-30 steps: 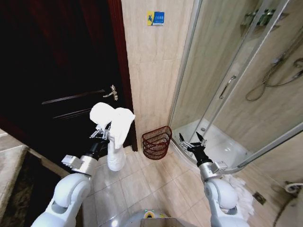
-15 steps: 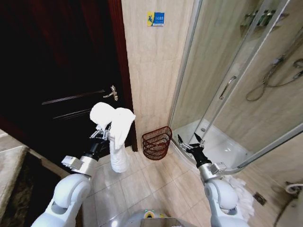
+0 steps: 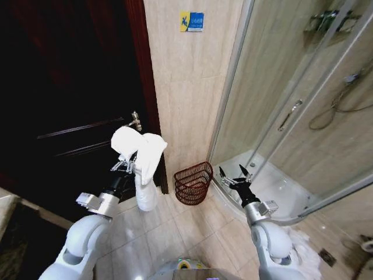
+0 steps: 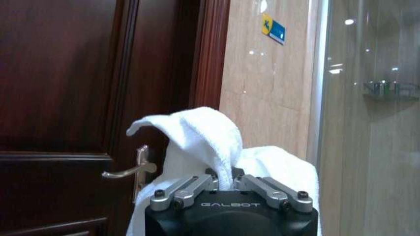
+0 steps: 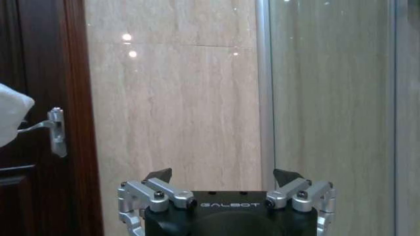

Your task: Discard the used towel into the hamper.

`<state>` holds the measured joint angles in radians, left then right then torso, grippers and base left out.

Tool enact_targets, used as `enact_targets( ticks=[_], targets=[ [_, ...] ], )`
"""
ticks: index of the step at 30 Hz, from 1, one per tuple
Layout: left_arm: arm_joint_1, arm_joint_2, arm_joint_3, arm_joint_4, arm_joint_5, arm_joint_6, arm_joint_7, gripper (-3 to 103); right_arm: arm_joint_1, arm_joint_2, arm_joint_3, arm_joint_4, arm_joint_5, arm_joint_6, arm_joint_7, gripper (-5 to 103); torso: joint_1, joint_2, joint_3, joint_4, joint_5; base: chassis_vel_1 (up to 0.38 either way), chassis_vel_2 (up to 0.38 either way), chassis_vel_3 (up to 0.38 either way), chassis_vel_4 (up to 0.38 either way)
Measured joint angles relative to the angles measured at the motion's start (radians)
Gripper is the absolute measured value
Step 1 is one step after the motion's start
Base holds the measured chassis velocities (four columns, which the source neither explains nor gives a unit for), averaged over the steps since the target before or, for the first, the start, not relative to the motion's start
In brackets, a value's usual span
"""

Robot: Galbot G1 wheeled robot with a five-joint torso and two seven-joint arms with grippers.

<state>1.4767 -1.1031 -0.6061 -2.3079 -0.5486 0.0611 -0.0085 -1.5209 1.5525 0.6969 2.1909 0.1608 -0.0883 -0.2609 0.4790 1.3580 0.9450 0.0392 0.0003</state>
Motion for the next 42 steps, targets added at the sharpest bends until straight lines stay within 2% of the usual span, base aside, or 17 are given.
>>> enact_targets(
  ticks=[6, 10, 35, 39, 42],
  targets=[
    [0.005, -0.005, 0.001, 0.001, 0.008, -0.003, 0.015, 7, -0.005, 0.0, -0.005, 0.002, -0.004, 0.003, 0.022, 100, 0.0, 0.0, 0.0, 0.0, -0.0001, -0.084, 0.082, 0.086, -0.094],
    [0.008, -0.009, 0.0, 0.007, 0.046, -0.006, 0.033, 7, -0.008, -0.002, -0.007, 0.005, -0.006, 0.003, 0.031, 100, 0.0, 0.001, 0.001, 0.0, -0.0002, -0.05, 0.038, 0.03, -0.035],
    [0.009, -0.029, 0.015, 0.037, 0.064, -0.023, 0.051, 7, -0.001, -0.006, -0.01, 0.014, -0.008, -0.005, 0.035, 100, 0.001, 0.002, 0.001, -0.0002, -0.0005, -0.05, -0.053, -0.05, -0.051],
    [0.021, -0.041, 0.019, 0.04, 0.074, -0.029, 0.06, 7, 0.001, -0.005, -0.013, 0.014, -0.011, -0.006, 0.035, 100, -0.005, -0.009, -0.004, -0.0005, -0.0003, -0.086, -0.11, -0.089, -0.112],
    [0.028, -0.049, 0.019, 0.046, 0.082, -0.035, 0.066, 7, 0.003, -0.002, -0.017, 0.014, -0.017, -0.006, 0.035, 100, -0.016, -0.033, -0.017, -0.0002, -0.0002, -0.025, -0.016, -0.016, -0.021]
  ],
)
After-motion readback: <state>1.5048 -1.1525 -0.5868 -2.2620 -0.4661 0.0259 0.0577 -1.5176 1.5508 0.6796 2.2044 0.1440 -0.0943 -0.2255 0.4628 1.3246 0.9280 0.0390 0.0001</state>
